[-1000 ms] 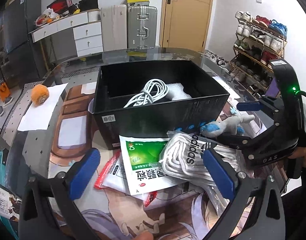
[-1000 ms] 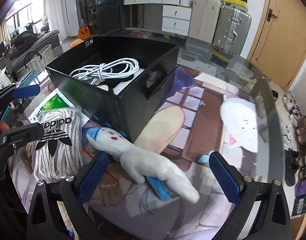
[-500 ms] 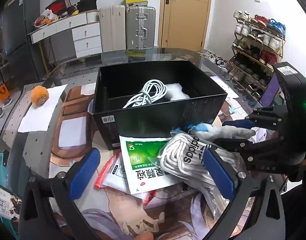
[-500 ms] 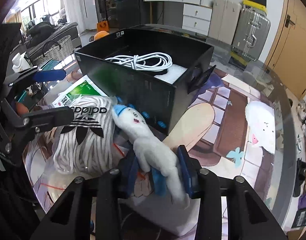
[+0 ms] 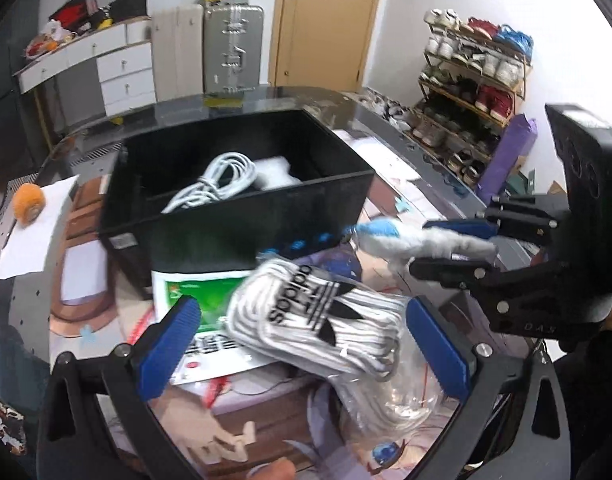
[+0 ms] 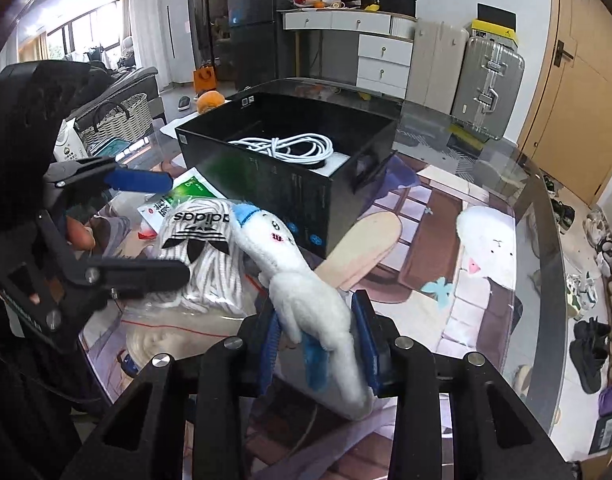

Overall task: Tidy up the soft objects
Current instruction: 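Grasp the white plush toy with the right tool while the left tool grasps the adidas sock bag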

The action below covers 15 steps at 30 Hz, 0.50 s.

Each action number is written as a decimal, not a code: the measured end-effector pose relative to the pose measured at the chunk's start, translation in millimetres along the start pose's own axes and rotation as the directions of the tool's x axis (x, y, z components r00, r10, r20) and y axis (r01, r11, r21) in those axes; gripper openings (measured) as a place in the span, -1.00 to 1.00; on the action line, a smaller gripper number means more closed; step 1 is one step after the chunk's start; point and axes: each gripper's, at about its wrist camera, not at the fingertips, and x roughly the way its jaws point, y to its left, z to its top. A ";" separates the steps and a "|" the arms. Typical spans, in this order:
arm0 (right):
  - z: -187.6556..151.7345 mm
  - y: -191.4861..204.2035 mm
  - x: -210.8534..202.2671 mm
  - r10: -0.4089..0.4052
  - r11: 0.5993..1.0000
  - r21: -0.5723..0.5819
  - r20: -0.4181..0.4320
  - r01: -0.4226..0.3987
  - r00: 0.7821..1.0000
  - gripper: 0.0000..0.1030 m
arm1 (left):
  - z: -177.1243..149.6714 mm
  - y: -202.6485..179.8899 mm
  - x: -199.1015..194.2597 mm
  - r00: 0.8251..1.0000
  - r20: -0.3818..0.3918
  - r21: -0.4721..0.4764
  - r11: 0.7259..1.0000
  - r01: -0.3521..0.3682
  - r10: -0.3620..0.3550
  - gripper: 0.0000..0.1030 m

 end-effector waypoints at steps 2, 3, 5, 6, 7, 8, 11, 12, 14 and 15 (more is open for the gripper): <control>-1.0 -1.4 -3.6 -0.006 1.000 0.004 0.004 0.006 1.000 -0.32 | 0.8 -5.1 4.9 1.000 -0.019 0.011 1.000 0.004 -0.004 1.00; -0.7 -1.8 -5.7 -0.013 1.000 0.005 0.010 0.013 1.000 -0.32 | 0.6 -7.6 7.8 1.000 -0.030 0.018 1.000 -0.003 0.004 1.00; -2.0 -4.4 -8.7 -0.015 1.000 0.008 0.015 0.015 1.000 -0.32 | -0.4 -11.5 13.4 0.999 -0.047 0.030 1.000 -0.006 0.007 1.00; -2.9 -5.1 -9.8 -0.014 1.000 0.008 0.016 0.014 1.000 -0.32 | -2.1 -12.9 15.4 0.999 -0.053 0.035 0.999 -0.007 0.008 1.00; -3.8 -5.2 -10.3 -0.012 1.000 0.007 0.014 0.012 1.000 -0.32 | -3.1 -14.3 17.1 0.998 -0.057 0.041 0.999 -0.010 0.013 1.00; -4.3 -6.0 -9.2 -0.012 1.000 0.006 0.012 0.012 1.000 -0.32 | -3.2 -16.2 17.9 0.998 -0.055 0.048 0.999 -0.014 0.017 1.00; -6.3 -6.0 -10.5 -0.013 1.000 0.002 0.011 0.013 1.000 -0.32 | -2.5 -18.9 21.4 0.998 -0.064 0.052 0.999 -0.014 0.017 1.00; -6.3 -5.9 -10.1 -0.015 1.000 0.003 0.013 0.015 1.000 -0.32 | -2.0 -19.8 21.3 0.998 -0.063 0.054 0.998 -0.012 0.015 1.00; -6.3 -8.3 -11.6 -0.025 1.000 0.010 0.018 0.025 1.000 -0.32 | -0.8 -18.5 19.4 0.998 -0.062 0.043 0.999 0.010 -0.007 1.00; -6.1 -9.6 -12.6 -0.029 0.999 0.013 0.023 0.029 0.999 -0.32 | 0.1 -16.0 18.5 0.998 -0.064 0.031 0.999 0.022 -0.020 1.00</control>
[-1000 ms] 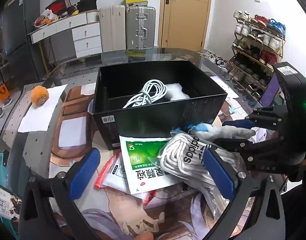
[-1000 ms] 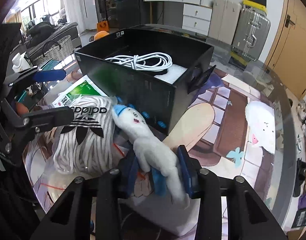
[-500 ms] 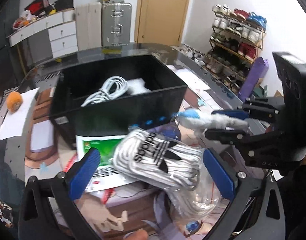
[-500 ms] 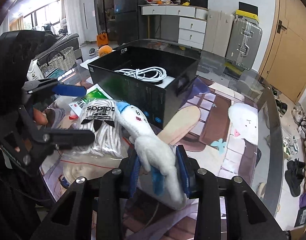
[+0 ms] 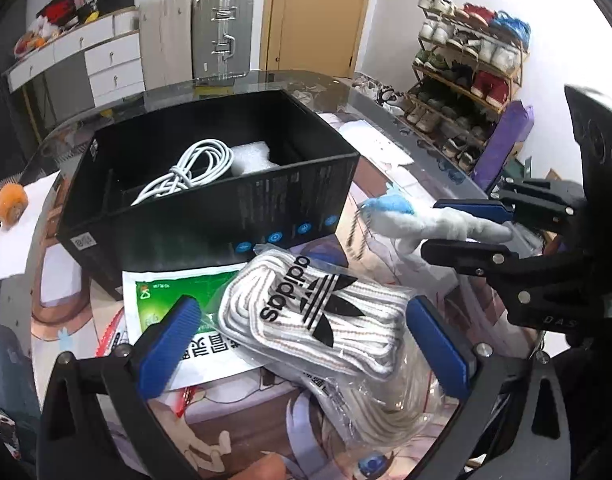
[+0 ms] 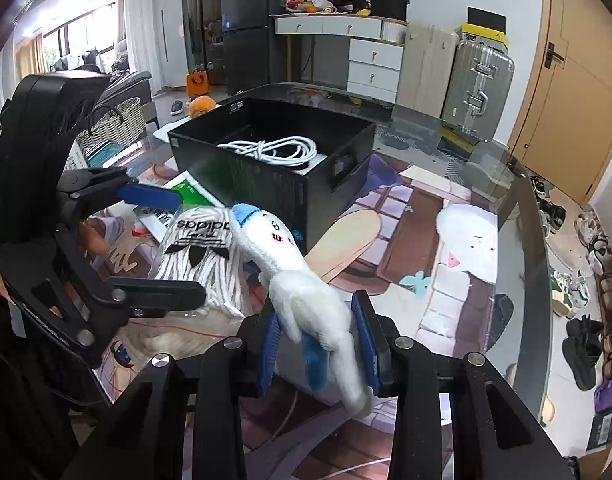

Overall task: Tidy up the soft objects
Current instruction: 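Grasp the white plush toy with the right tool while the left tool grasps the adidas sock bag, then lift the plush toy and sock bag with both tools toward the black box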

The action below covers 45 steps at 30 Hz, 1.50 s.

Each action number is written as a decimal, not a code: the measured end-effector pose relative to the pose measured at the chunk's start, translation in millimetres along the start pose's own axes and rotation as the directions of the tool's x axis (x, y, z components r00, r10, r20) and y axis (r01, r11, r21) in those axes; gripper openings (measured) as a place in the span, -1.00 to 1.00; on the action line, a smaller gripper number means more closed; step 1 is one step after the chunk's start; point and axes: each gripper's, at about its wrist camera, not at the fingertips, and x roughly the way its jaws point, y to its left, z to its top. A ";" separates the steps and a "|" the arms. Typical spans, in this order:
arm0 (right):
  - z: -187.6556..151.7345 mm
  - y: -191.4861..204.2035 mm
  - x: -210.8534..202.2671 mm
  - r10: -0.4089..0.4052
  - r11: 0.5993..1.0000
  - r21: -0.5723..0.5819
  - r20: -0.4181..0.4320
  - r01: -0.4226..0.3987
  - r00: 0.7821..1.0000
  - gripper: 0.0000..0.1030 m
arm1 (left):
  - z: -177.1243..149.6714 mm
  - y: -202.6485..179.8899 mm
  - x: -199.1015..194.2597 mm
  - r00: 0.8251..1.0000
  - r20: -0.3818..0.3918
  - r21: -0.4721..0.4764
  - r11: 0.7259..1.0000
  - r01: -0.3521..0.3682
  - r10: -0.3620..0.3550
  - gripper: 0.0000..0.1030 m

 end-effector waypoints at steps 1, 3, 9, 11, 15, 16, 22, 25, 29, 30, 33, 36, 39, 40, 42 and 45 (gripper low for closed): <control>0.9 -1.9 -1.2 -0.007 1.000 0.006 0.006 0.007 1.000 -0.32 | 1.0 2.7 -1.0 1.000 0.000 -0.012 1.000 0.008 -0.008 1.00; 1.7 -5.1 -3.4 -0.017 1.000 0.015 0.014 0.017 1.000 -0.32 | 2.8 4.9 -3.5 1.000 0.002 -0.033 0.999 -0.005 0.005 1.00; -1.6 -14.2 -6.0 -0.040 0.998 0.040 0.009 0.040 0.999 -0.31 | 6.0 1.4 -13.6 0.997 -0.041 -0.094 0.994 -0.063 0.059 1.00; -2.2 -17.2 -6.1 -0.043 0.998 0.048 0.006 0.042 0.999 -0.31 | 5.4 1.2 -17.2 0.996 -0.050 -0.118 0.990 -0.075 0.070 1.00; -4.9 -19.7 -10.1 -0.044 0.997 0.057 0.009 0.043 0.999 -0.31 | 3.2 1.0 -11.8 0.993 -0.090 -0.165 0.982 -0.094 0.080 1.00; -5.7 -20.1 -11.3 -0.041 0.997 0.060 0.012 0.040 0.999 -0.31 | 3.4 -1.0 -9.3 0.991 -0.104 -0.166 0.981 -0.099 0.082 1.00; -11.7 -28.7 -17.2 -0.042 0.996 0.084 0.013 0.040 0.999 -0.31 | 9.4 -11.1 -0.3 0.986 -0.131 -0.191 0.974 -0.125 0.101 1.00; -14.3 -31.1 -17.5 -0.043 0.995 0.089 0.006 0.042 0.999 -0.31 | 10.9 -12.3 9.8 0.978 -0.163 -0.195 0.967 -0.164 0.133 1.00; -14.9 -31.6 -17.8 -0.039 0.995 0.087 0.005 0.039 0.999 -0.31 | 14.2 -10.6 20.1 0.972 -0.167 -0.228 0.953 -0.200 0.164 1.00; -15.0 -31.2 -17.2 -0.041 0.996 0.085 0.002 0.041 0.999 -0.31 | 15.2 -12.2 21.7 0.970 -0.170 -0.231 0.950 -0.210 0.173 1.00; -14.2 -29.9 -14.8 -0.044 0.996 0.080 -0.005 0.044 0.999 -0.31 | 15.7 -16.9 28.6 0.965 -0.170 -0.221 0.947 -0.233 0.197 1.00; -14.0 -28.5 -13.3 -0.048 0.996 0.076 -0.011 0.049 0.999 -0.31 | 14.2 -21.6 35.4 0.967 -0.158 -0.190 0.955 -0.228 0.200 0.98; -13.9 -28.7 -10.4 -0.055 0.996 0.071 -0.019 0.057 0.998 -0.31 | 12.4 -20.8 36.8 0.976 -0.140 -0.172 0.966 -0.191 0.167 0.68; -13.2 -29.2 -9.4 -0.055 0.996 0.074 -0.020 0.056 0.998 -0.31 | 12.4 -20.2 35.6 0.981 -0.125 -0.171 0.970 -0.172 0.152 0.59; -11.1 -29.0 -7.9 -0.057 0.996 0.074 -0.019 0.058 0.998 -0.31 | 10.2 -16.3 34.8 0.987 -0.102 -0.167 0.975 -0.144 0.128 0.33; -8.8 -26.7 -5.8 -0.054 0.996 0.067 -0.019 0.055 0.998 -0.31 | 9.4 -8.4 26.8 0.994 -0.069 -0.191 0.977 -0.099 0.087 -0.21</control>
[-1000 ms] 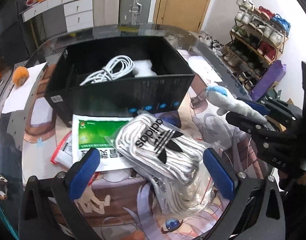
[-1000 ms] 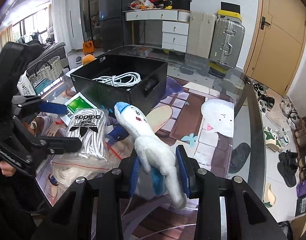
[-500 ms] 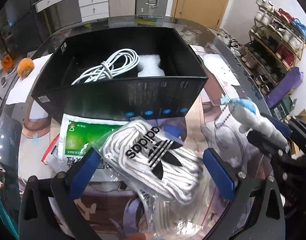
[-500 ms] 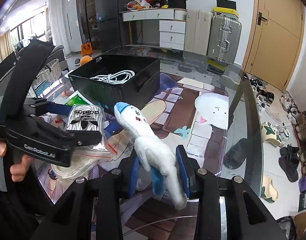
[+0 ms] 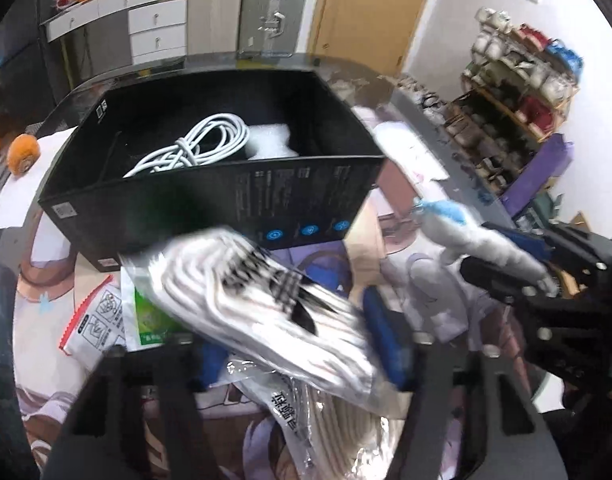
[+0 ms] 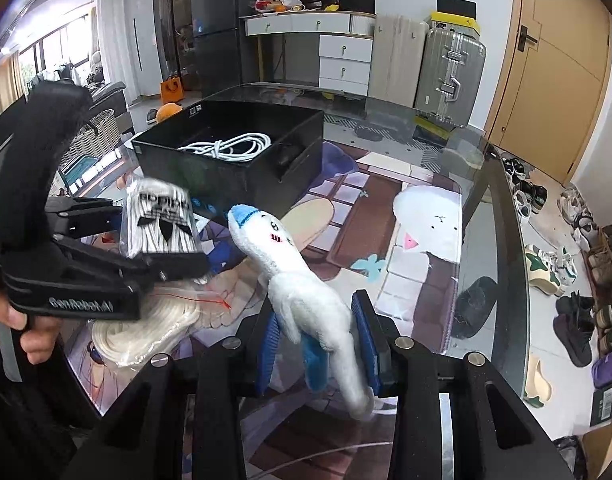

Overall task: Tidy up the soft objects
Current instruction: 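Lift the plush toy and sock bag with both tools toward the black box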

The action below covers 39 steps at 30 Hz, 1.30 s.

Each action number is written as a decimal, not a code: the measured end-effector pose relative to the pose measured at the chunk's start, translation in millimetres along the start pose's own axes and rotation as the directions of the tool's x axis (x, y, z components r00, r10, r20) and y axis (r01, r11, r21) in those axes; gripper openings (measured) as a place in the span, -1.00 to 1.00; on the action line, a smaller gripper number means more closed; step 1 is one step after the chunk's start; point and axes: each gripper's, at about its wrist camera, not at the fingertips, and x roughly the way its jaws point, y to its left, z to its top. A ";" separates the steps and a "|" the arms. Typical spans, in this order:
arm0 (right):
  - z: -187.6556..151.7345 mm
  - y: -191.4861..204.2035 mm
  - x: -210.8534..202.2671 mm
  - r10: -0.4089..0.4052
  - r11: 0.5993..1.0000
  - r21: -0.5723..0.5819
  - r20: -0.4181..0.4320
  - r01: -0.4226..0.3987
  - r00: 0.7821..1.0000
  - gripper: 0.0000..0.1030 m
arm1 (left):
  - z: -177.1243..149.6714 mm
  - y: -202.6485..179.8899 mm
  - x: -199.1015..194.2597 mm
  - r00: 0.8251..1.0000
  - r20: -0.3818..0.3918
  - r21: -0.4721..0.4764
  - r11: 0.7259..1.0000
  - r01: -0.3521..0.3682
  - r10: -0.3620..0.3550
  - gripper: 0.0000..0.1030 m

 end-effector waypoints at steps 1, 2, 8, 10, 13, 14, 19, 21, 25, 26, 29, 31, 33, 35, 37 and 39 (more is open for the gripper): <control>0.7 1.5 1.2 0.002 1.000 -0.004 -0.002 -0.002 1.000 -0.31 | 0.1 2.4 -2.9 1.000 0.010 -0.001 1.000 0.022 -0.022 -0.33; 0.7 2.6 1.7 0.002 1.000 -0.007 -0.003 -0.002 1.000 -0.31 | -0.3 3.4 -4.7 0.999 0.015 0.007 0.999 0.038 -0.038 -0.35; 1.7 8.5 5.4 0.003 1.000 -0.021 -0.006 -0.003 1.000 -0.31 | -3.5 4.8 -13.6 0.998 0.024 0.042 0.997 0.062 -0.063 -0.49; 2.3 10.1 5.9 0.003 1.000 -0.023 -0.005 -0.003 1.000 -0.31 | -3.8 5.9 -16.6 0.997 0.028 0.045 0.997 0.064 -0.066 -0.52; 3.7 11.9 8.0 0.003 1.000 -0.026 -0.004 -0.003 1.000 -0.31 | -3.9 7.6 -19.3 0.997 0.034 0.046 0.997 0.067 -0.068 -0.54; 3.6 11.8 7.2 0.003 1.000 -0.027 -0.001 -0.003 1.000 -0.31 | -4.1 8.2 -20.4 0.997 0.036 0.049 0.997 0.067 -0.069 -0.54; 7.4 13.8 5.3 0.007 1.000 -0.030 0.025 -0.006 1.000 -0.31 | -6.7 11.0 -31.0 0.994 0.070 0.048 0.996 0.076 -0.079 -0.59; 9.4 16.8 3.8 0.015 0.999 -0.035 0.036 -0.014 0.999 -0.31 | -7.5 13.1 -37.2 0.993 0.090 0.051 0.996 0.074 -0.079 -0.61; 16.6 27.1 1.1 0.026 0.998 -0.055 0.062 -0.023 0.998 -0.31 | -7.2 16.5 -45.5 0.991 0.111 0.058 0.996 0.072 -0.078 -0.63; 18.3 29.2 0.7 0.027 0.998 -0.061 0.068 -0.023 0.997 -0.31 | -7.2 17.6 -48.1 0.990 0.119 0.061 0.996 0.071 -0.078 -0.64; 23.3 34.8 -2.7 0.028 0.997 -0.071 0.089 -0.022 0.996 -0.31 | -5.6 21.1 -56.2 0.987 0.143 0.065 0.996 0.068 -0.077 -0.65; 26.8 37.8 -6.2 0.031 0.997 -0.075 0.109 -0.023 0.994 -0.31 | -5.0 25.0 -61.5 0.984 0.161 0.067 0.996 0.062 -0.072 -0.65; 31.0 40.8 -8.5 0.028 0.997 -0.079 0.126 -0.018 0.992 -0.31 | -3.8 28.9 -67.2 0.980 0.187 0.071 0.996 0.056 -0.068 -0.65; 34.5 43.1 -9.2 0.025 0.997 -0.077 0.136 -0.015 0.990 -0.31 | -1.8 34.6 -71.4 0.976 0.207 0.065 0.997 0.049 -0.061 -0.65; 39.0 44.6 -9.7 0.021 0.998 -0.066 0.146 -0.011 0.989 -0.31 | 1.3 42.9 -73.4 0.974 0.220 0.059 0.997 0.048 -0.060 -0.65; 43.5 46.0 -11.7 0.013 0.998 -0.056 0.160 -0.004 0.987 -0.31 | 4.7 49.1 -74.2 0.971 0.231 0.059 0.997 0.042 -0.055 -0.65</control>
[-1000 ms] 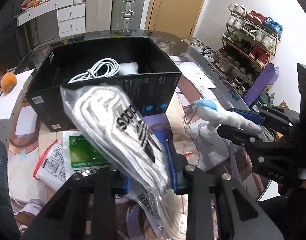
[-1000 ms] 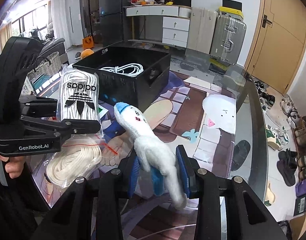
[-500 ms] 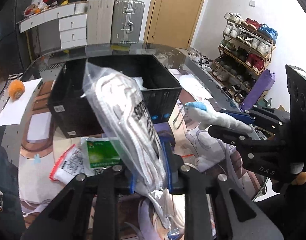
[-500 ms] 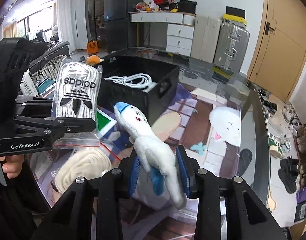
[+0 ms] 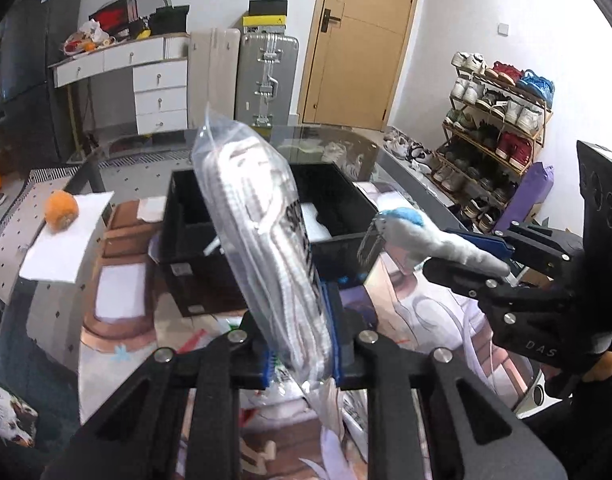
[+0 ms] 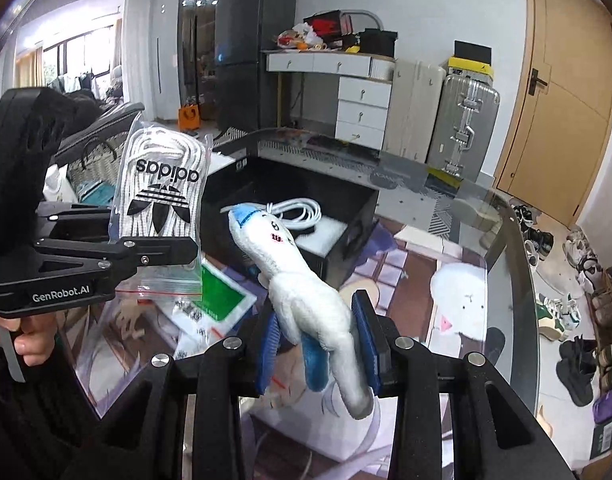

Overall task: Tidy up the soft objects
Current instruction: 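Lift the plush toy and sock bag with both tools toward the black box, then lower the plush toy and sock bag with both tools into the black box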

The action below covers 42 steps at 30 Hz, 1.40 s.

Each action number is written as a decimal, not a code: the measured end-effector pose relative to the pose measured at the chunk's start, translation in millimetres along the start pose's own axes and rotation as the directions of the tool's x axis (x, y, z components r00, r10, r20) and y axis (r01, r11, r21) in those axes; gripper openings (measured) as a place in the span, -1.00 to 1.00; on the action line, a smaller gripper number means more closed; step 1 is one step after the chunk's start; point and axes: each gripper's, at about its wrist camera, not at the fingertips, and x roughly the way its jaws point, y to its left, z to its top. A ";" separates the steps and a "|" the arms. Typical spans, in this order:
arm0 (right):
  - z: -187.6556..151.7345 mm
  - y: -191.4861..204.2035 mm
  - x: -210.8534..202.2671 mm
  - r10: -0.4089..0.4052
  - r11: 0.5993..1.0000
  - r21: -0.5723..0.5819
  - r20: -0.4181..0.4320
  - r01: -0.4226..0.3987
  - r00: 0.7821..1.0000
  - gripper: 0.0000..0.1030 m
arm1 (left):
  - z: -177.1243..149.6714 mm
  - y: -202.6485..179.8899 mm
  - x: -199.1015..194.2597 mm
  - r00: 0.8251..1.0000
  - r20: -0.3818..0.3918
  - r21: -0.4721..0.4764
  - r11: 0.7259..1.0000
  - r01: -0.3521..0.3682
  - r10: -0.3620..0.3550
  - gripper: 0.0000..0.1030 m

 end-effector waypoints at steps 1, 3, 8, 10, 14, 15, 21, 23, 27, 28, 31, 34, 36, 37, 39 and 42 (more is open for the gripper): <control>2.8 0.4 -0.3 -0.003 1.000 0.007 0.005 0.003 1.000 -0.31 | 0.5 1.7 -0.9 1.000 0.006 0.001 1.000 -0.002 0.002 -0.65; 7.3 1.4 -1.2 -0.007 1.000 0.018 0.021 0.007 1.000 -0.31 | 6.2 6.6 -2.6 1.000 0.024 0.007 1.000 -0.007 0.007 -0.65; 22.4 0.8 1.0 -0.013 0.998 0.061 0.049 0.010 0.999 -0.32 | 20.4 7.4 -5.3 0.997 0.070 0.058 0.998 -0.038 0.034 -0.65; 29.5 -0.8 1.8 -0.007 0.997 0.082 0.064 0.002 0.998 -0.32 | 25.2 10.8 -3.7 0.997 0.070 0.060 0.997 -0.039 0.035 -0.65; 41.1 -1.8 2.0 -0.006 0.994 0.107 0.088 -0.003 0.996 -0.32 | 34.7 15.8 3.1 0.996 0.073 0.057 0.997 -0.051 0.046 -0.65; 42.8 -2.6 2.7 -0.008 0.994 0.109 0.094 -0.003 0.996 -0.32 | 38.2 18.3 6.0 0.996 0.074 0.057 0.997 -0.057 0.053 -0.65; 57.9 -4.5 10.4 -0.006 0.991 0.135 0.116 -0.010 0.993 -0.32 | 53.9 26.7 14.2 0.993 0.099 0.052 0.996 -0.075 0.069 -0.65; 59.2 -6.6 14.4 0.000 0.990 0.141 0.112 -0.015 0.994 -0.32 | 57.3 30.5 17.6 0.992 0.102 0.049 0.996 -0.076 0.071 -0.65; 66.0 -8.2 25.8 0.017 0.988 0.153 0.103 -0.032 0.995 -0.32 | 61.1 33.9 24.4 0.991 0.103 0.067 0.994 -0.091 0.083 -0.65; 67.6 -8.7 28.8 0.023 0.987 0.157 0.101 -0.039 0.995 -0.32 | 62.1 34.5 27.1 0.992 0.098 0.072 0.993 -0.090 0.083 -0.65; 73.2 -9.4 36.9 0.029 0.985 0.164 0.103 -0.046 0.994 -0.32 | 63.6 34.1 34.5 0.992 0.091 0.095 0.991 -0.094 0.085 -0.65; 77.5 -9.8 47.4 0.036 0.984 0.173 0.095 -0.052 0.995 -0.32 | 68.3 36.9 41.0 0.992 0.087 0.102 0.990 -0.100 0.092 -0.65; 79.5 -8.3 52.8 0.038 0.983 0.175 0.093 -0.053 0.995 -0.32 | 69.2 37.9 45.8 0.992 0.083 0.112 0.988 -0.107 0.098 -0.65; 80.9 -6.6 56.1 0.032 0.985 0.165 0.089 -0.046 0.996 -0.32 | 69.0 37.7 47.9 0.992 0.080 0.115 0.987 -0.110 0.101 -0.65; 82.1 -4.6 60.7 0.025 0.987 0.154 0.083 -0.038 0.996 -0.32 | 68.4 38.0 52.7 0.993 0.070 0.124 0.987 -0.105 0.097 -0.65; 81.6 -6.8 70.9 0.018 0.985 0.168 0.061 -0.028 0.998 -0.32 | 69.5 39.7 59.3 0.992 0.066 0.138 0.983 -0.119 0.111 -0.65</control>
